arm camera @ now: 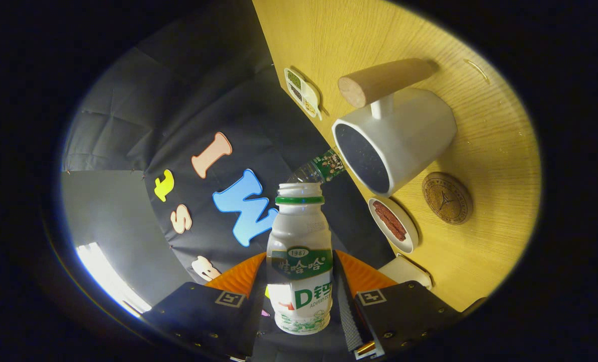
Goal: Take the bottle from table, then pour the juice into the cup, finally place the bottle on the coaster
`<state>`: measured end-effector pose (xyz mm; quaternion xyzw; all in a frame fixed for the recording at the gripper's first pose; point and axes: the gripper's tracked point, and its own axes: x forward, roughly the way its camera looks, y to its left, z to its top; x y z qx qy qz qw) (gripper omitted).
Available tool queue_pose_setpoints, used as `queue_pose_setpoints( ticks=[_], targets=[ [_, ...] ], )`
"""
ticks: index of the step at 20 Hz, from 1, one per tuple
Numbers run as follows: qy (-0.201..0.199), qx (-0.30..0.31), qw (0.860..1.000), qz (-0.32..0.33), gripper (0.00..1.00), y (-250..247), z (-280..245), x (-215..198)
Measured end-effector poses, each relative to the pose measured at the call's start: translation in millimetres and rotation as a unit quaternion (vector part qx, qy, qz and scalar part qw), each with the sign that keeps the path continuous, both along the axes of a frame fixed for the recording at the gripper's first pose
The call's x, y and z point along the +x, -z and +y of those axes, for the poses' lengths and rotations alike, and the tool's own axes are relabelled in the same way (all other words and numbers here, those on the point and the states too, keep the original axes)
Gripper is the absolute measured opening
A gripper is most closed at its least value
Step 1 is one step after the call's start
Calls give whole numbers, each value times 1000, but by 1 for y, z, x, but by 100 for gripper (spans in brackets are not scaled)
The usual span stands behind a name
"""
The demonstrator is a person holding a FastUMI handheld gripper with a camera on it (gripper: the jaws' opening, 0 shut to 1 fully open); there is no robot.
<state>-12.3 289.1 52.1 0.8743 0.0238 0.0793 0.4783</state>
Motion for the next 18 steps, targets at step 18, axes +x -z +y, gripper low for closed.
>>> queue_pose_setpoints(
  ticks=[18],
  targets=[
    [-7,-5,1000,18,66,27,7,7]
  ],
)
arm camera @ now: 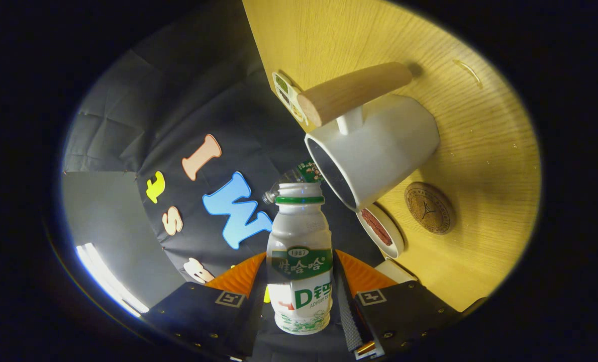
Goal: Take the bottle from table, then pour the juice into the cup, finally place the bottle on the coaster
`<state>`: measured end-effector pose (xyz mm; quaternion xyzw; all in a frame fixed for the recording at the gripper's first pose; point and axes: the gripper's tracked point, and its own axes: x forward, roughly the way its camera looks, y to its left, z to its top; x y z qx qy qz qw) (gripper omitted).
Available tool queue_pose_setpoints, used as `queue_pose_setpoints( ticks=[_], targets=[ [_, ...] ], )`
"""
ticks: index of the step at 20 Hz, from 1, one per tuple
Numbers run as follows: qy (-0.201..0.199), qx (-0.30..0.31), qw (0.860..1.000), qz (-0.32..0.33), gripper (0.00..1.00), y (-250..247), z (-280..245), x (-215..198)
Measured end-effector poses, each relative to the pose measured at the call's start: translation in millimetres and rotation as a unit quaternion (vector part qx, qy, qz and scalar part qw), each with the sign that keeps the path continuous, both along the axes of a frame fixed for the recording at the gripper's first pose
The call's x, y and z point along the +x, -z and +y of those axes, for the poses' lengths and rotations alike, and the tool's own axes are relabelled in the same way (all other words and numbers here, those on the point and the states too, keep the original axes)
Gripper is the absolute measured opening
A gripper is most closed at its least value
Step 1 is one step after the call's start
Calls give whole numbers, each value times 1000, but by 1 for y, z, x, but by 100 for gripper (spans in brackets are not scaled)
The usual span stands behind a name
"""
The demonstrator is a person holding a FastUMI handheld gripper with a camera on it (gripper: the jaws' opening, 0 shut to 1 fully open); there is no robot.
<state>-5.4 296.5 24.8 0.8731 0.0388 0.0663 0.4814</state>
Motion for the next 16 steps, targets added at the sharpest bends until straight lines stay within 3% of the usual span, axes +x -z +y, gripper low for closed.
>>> queue_pose_setpoints(
  ticks=[16],
  targets=[
    [-2,-19,1000,-5,66,3,0,-9]
  ],
)
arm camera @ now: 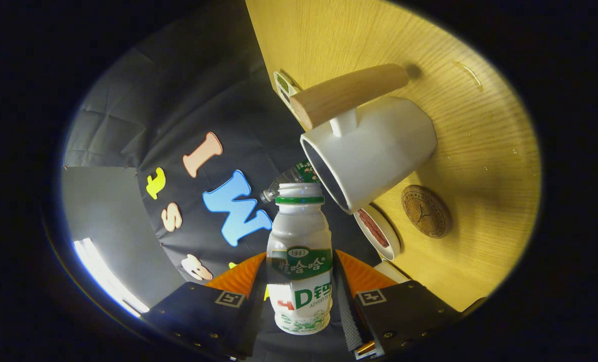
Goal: Take the bottle from table, then pour the juice into the cup, finally place the bottle on the coaster
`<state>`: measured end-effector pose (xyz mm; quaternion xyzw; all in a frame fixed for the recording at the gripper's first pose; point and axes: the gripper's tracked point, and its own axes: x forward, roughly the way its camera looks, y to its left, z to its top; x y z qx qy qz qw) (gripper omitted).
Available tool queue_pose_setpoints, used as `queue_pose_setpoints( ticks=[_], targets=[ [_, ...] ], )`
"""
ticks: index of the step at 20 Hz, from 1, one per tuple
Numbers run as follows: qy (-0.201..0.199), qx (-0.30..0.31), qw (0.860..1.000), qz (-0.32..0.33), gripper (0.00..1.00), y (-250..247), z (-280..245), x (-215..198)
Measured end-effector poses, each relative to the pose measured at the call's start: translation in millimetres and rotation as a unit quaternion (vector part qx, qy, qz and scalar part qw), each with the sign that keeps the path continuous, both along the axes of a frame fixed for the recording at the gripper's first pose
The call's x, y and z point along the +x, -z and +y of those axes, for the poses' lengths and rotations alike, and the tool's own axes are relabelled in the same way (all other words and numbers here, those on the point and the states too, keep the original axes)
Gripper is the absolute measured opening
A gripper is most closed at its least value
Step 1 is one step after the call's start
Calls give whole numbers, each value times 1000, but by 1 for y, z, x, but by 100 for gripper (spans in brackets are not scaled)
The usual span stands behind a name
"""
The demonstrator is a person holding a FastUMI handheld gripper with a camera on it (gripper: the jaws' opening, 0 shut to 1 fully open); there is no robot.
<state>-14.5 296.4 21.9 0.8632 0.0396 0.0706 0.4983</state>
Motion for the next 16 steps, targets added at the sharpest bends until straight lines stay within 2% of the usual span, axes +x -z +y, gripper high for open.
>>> queue_pose_setpoints(
  ticks=[4,8,11,16],
  targets=[
    [0,-19,1000,-6,66,1,2,0],
    [-1,-100,995,-6,66,6,7,1],
    [4,-128,992,-16,66,3,7,-3],
    [11,-217,976,-23,66,6,8,-3]
  ],
)
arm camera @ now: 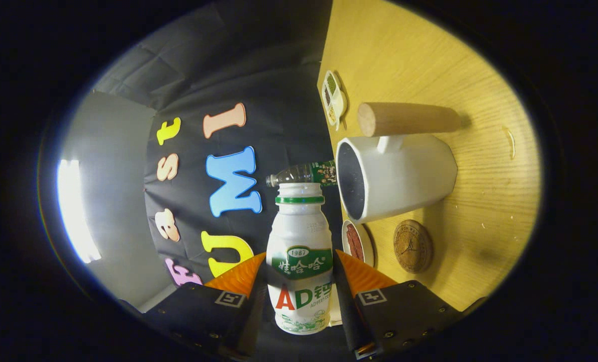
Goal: Take the bottle from table, then pour the juice into the cup, finally place the bottle on the coaster
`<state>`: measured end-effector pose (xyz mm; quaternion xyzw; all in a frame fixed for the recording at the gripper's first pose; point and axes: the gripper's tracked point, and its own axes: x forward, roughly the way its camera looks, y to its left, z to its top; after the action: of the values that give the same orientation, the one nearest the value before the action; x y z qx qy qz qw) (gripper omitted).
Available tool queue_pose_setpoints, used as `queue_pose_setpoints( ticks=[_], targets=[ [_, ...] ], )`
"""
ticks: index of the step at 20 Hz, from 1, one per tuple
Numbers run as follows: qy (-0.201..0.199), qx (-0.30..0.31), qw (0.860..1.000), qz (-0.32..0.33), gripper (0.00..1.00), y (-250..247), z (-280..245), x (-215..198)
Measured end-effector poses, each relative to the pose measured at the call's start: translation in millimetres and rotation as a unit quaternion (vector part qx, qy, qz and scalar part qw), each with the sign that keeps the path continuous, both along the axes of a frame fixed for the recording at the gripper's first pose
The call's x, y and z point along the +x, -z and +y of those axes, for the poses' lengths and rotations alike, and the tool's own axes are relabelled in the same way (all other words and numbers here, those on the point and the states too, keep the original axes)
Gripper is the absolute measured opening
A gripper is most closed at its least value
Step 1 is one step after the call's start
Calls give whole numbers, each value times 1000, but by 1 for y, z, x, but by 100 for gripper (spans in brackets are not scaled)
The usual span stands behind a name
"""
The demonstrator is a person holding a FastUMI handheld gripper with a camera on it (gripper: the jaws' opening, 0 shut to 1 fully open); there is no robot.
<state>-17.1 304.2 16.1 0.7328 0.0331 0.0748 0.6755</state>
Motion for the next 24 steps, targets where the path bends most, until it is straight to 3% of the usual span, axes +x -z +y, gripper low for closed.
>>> queue_pose_setpoints(
  ticks=[5,13,22,24],
  targets=[
    [5,-93,996,-15,66,1,7,-1],
    [13,-258,965,-51,66,-11,25,-1],
    [28,-411,909,-68,67,-20,42,4],
    [31,-454,888,-62,67,-20,39,5]
  ],
)
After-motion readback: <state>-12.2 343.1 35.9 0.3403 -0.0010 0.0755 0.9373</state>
